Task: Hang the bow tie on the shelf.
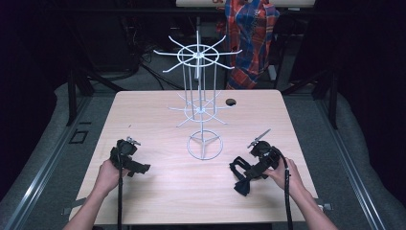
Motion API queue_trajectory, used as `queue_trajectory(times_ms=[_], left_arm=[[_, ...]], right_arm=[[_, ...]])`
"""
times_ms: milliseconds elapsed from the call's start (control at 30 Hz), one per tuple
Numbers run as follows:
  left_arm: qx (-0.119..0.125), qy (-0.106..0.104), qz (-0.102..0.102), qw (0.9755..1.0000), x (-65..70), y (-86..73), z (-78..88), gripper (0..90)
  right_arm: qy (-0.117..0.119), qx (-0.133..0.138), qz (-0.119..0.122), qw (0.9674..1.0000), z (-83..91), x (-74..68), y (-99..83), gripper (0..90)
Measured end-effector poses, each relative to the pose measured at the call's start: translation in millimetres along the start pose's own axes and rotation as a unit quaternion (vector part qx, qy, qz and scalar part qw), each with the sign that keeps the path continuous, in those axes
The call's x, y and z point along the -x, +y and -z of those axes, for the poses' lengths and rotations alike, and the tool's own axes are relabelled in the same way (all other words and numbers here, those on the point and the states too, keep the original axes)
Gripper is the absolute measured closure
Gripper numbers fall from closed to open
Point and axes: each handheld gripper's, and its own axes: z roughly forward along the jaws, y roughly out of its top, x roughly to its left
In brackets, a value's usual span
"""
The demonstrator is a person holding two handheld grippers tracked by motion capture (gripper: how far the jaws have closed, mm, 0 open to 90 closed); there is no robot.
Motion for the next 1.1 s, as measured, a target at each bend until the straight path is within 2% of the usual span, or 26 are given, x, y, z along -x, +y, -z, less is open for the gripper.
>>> queue_trajectory(times_ms=[133,200,233,400,433,533,567,767,800,933,1033,1067,1100], left_arm=[[0.0,0.001,0.001,1.0,-0.5,-0.2,0.4,0.1],[0.0,0.0,0.001,1.0,-0.5,-0.1,0.5,0.1],[0.0,0.0,0.001,1.0,-0.4,-0.1,0.4,0.1],[0.0,0.0,0.001,1.0,-0.6,-0.1,0.5,0.1],[0.0,0.0,0.001,1.0,-0.5,-0.2,0.5,0.1],[0.0,0.0,0.001,1.0,-0.5,-0.1,0.5,0.1],[-0.001,0.0,0.001,1.0,-0.5,-0.2,0.5,0.1],[-0.001,0.002,0.001,1.0,-0.2,-0.2,0.5,0.1],[-0.001,0.002,0.001,1.0,-0.2,-0.2,0.4,0.1],[-0.002,0.0,-0.001,1.0,-0.1,0.0,-0.1,0.1],[-0.002,0.0,-0.001,1.0,-0.2,-0.1,0.0,0.1],[-0.002,0.001,0.0,1.0,-0.3,-0.2,0.1,0.1],[-0.002,0.0,0.001,1.0,-0.3,-0.3,0.0,0.1]], right_arm=[[0.007,-0.002,-0.012,0.9999,-5.6,1.0,-1.1,16.2],[0.001,-0.007,-0.017,0.9998,-7.0,3.5,-1.9,23.9],[0.006,-0.004,-0.024,0.9997,-8.4,5.1,-2.9,28.4],[0.011,-0.008,-0.027,0.9995,-11.9,3.5,-2.8,32.6],[0.006,-0.013,-0.02,0.9997,-12.6,2.7,-2.2,32.9],[0.009,-0.009,-0.025,0.9996,-14.7,-0.1,-2.1,34.4],[0.004,-0.009,-0.024,0.9997,-14.7,-0.7,-1.9,34.9],[0.012,-0.01,-0.03,0.9994,-14.3,-1.4,-1.1,44.0],[0.017,0.0,-0.035,0.9992,-15.6,-1.5,-1.6,45.8],[0.04,0.005,-0.051,0.9979,-17.9,0.1,-1.4,51.5],[0.044,0.007,-0.055,0.9975,-19.4,0.0,-1.6,53.8],[0.033,0.001,-0.053,0.9981,-21.5,-2.1,-1.1,61.4],[0.014,-0.016,-0.04,0.999,-25.3,-3.7,-1.3,63.1]])
